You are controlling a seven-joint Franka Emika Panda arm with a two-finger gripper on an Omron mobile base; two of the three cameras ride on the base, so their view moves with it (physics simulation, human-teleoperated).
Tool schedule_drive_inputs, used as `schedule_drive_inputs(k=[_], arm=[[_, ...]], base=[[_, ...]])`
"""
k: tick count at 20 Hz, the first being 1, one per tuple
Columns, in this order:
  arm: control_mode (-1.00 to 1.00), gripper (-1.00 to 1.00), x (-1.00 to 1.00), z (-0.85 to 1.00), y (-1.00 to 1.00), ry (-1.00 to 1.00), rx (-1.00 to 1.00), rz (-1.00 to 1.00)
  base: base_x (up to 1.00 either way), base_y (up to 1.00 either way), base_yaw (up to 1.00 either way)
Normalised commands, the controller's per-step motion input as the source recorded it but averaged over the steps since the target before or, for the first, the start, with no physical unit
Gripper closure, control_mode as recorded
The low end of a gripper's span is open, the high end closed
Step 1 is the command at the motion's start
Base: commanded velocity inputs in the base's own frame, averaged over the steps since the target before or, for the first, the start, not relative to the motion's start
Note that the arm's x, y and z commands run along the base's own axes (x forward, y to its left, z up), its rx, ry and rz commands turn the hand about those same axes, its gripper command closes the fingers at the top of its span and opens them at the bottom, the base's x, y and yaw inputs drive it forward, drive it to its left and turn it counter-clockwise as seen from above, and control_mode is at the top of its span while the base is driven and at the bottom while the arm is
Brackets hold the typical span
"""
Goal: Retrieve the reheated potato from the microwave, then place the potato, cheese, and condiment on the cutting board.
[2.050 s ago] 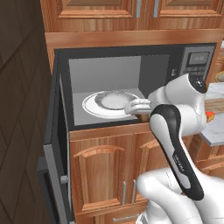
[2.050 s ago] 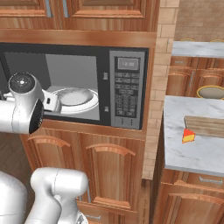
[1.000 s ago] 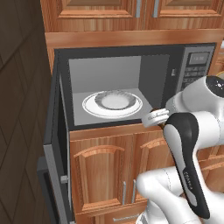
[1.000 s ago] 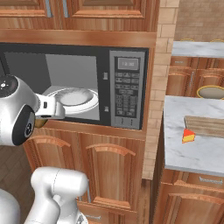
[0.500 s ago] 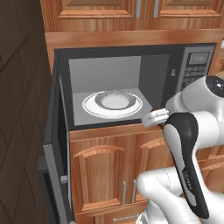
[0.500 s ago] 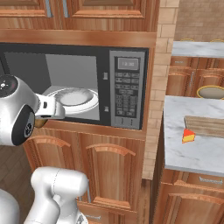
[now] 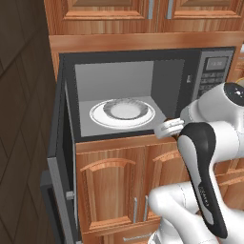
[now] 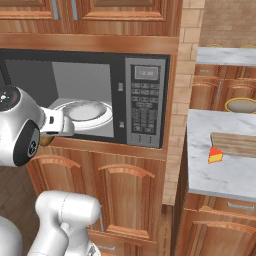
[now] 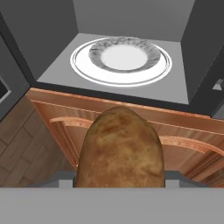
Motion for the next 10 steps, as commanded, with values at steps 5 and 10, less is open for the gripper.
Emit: schedule_drive_inputs(k=[5, 10], arm=[[1.0, 1.0, 0.0, 0.0, 0.0, 0.0, 0.0, 0.0], [1.0, 1.0, 0.0, 0.0, 0.0, 0.0, 0.0, 0.0]], base=[[0.0, 0.0, 0.0], [-0.21, -0.06, 0.0]])
